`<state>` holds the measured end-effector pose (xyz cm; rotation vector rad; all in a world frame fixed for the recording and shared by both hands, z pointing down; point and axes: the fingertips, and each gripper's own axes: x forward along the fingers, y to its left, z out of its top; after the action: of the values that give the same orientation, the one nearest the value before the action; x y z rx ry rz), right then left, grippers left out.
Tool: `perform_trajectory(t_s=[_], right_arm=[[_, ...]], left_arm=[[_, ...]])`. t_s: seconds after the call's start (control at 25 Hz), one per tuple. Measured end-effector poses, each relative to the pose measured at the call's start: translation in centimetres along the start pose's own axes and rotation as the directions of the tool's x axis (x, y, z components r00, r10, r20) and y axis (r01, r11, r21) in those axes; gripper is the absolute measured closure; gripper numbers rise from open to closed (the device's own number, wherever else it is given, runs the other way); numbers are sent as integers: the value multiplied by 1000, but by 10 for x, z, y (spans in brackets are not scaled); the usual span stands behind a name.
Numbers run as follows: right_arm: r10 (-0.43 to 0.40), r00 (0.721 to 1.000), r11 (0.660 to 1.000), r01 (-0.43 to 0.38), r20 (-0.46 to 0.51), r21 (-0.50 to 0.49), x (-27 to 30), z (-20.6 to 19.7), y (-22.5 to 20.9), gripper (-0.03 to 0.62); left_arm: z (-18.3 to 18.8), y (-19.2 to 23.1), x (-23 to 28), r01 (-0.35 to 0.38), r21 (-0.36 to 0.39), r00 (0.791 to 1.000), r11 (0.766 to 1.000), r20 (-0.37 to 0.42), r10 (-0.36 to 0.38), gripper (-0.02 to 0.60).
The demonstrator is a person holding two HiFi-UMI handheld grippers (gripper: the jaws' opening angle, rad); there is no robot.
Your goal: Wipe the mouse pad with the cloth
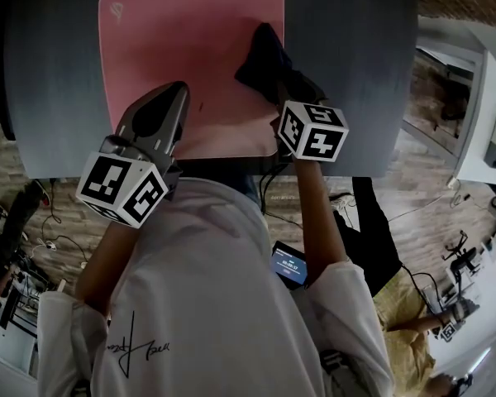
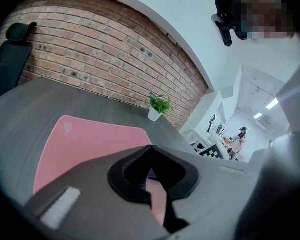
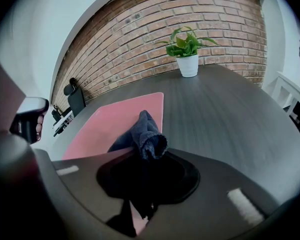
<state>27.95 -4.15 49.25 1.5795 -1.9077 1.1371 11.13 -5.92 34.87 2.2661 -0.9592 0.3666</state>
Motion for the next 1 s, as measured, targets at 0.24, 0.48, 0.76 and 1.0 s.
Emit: perform_trajectory(t_s=[0.24,0.48,0.76,1.0], right_arm=[[-2,1000,1000,2,-1,-10,8,9,-3,516],[-4,1000,1000,4,8,-6,15,17,-8,516],[0,1000,1000,0,8,-5,21,20,-6,516],[6,1000,1000,-6,4,-9,25,23,-7,516]], left_arm=[[0,9,-5,-25,-9,1000,1000,5,25,569],[-4,16,-9,-44,-24,999,999,3,44,569],[-5,22,-16,-60,-36,998,998,9,61,569],[-4,21,-16,-59,-40,998,997,10,59,569]])
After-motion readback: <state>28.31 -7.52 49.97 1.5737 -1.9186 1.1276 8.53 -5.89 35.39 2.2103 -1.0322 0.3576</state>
